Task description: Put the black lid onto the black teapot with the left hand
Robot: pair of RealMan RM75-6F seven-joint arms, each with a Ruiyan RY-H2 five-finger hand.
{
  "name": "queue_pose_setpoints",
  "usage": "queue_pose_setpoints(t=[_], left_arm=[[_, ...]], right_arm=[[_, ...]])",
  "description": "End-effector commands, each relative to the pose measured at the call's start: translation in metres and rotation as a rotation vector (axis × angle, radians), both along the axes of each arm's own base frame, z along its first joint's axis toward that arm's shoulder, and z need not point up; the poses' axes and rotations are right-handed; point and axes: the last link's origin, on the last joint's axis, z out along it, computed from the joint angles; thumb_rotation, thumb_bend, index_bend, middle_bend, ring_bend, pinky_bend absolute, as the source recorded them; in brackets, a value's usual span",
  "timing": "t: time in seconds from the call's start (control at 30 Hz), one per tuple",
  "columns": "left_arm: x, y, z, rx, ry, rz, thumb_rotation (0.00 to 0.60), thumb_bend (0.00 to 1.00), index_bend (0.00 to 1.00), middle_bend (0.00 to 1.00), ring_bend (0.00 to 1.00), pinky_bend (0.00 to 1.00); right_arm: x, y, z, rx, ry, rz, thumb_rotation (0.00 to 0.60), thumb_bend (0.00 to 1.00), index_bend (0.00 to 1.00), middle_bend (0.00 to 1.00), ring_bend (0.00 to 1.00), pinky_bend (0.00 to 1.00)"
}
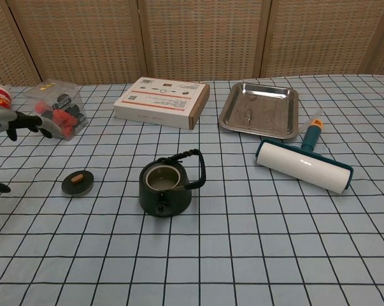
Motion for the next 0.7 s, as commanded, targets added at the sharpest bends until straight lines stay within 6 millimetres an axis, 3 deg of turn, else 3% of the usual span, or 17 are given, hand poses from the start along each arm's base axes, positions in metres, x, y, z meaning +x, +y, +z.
queue_pose_setpoints(t=[0.03,0.47,0.7], left_arm=[[0.013,0.022,-0.024,-0.025,0.061,-0.029,0.600,0.00,0.18,0.19,0.18,0.30],[0.016,0.035,-0.063,-0.034,0.101,-0.027,0.600,0.01,0.25,0.25,0.24,0.36],[0.017,0.038,-0.075,-0.045,0.119,-0.038,0.600,0.01,0.28,0.27,0.27,0.40]], right_arm=[[-0.002,-0.001,0.000,-0.002,0.001,-0.008,0.600,0.00,0.00,0.00,0.00,0.00],[-0.005,-0.003,-0.003,0.007,0.007,-0.022,0.600,0.00,0.00,0.00,0.00,0.00],[-0.008,-0.004,-0.003,0.006,0.009,-0.033,0.600,0.00,0.00,0.00,0.00,0.00]])
